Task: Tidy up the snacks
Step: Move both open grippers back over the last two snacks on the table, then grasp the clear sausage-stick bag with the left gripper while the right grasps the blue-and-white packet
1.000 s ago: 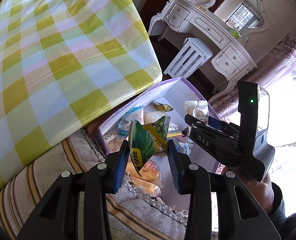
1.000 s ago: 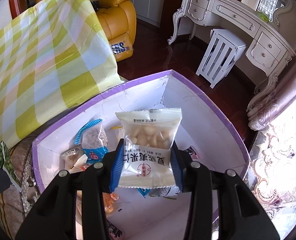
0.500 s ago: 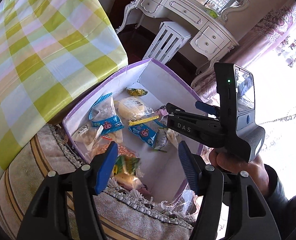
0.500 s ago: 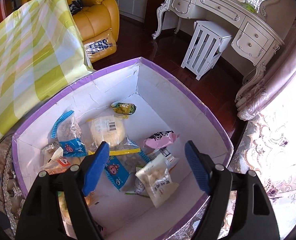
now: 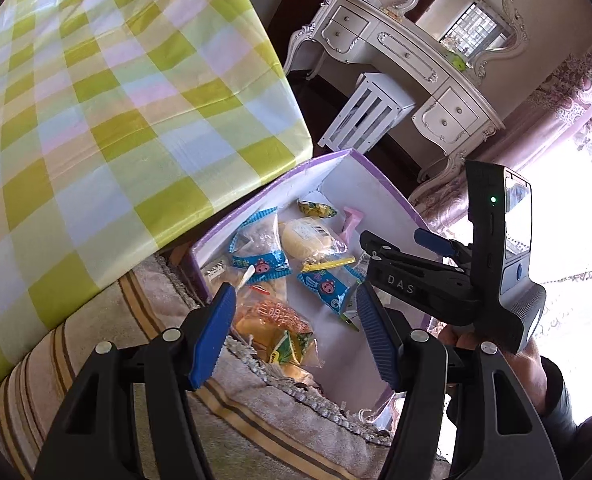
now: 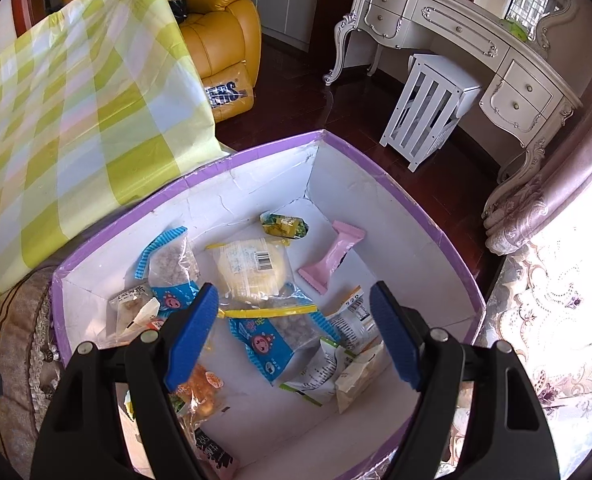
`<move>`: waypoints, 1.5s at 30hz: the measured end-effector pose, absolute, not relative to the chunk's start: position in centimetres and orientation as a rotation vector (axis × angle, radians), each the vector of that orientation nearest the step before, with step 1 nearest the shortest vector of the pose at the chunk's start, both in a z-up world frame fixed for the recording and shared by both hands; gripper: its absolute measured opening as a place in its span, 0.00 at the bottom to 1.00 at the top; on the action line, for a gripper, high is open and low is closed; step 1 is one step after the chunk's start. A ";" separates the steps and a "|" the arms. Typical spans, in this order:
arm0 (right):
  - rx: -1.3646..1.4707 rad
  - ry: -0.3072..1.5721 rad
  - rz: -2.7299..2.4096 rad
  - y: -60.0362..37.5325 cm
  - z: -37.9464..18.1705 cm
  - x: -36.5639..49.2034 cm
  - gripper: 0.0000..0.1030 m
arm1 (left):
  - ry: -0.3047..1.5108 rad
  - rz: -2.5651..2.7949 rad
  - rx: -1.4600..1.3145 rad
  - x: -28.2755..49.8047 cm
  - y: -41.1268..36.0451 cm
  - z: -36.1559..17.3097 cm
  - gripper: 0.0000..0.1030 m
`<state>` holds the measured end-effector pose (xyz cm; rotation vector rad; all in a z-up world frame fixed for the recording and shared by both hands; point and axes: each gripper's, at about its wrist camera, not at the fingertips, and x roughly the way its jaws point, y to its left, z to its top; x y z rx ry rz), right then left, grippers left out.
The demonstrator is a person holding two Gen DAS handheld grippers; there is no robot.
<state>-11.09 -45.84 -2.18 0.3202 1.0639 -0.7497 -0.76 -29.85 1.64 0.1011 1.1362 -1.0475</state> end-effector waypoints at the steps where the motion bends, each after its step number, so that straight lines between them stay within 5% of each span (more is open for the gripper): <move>1: 0.319 1.062 -0.742 -45.6 -2.0 -10.8 0.75 | 1.126 -1.027 0.093 -0.3 -29.3 1.8 0.59; 19: 0.254 0.987 -0.469 -37.8 3.4 -2.5 0.75 | 0.983 -0.482 -0.274 9.3 -8.2 2.5 0.58; 29: 0.222 0.997 -0.220 -29.4 3.6 3.4 0.75 | 0.941 -0.201 -0.296 14.5 3.6 1.6 0.48; 45: 0.089 1.017 -0.022 -18.2 2.1 10.3 0.75 | 0.960 -0.240 0.015 21.6 3.9 -1.2 0.46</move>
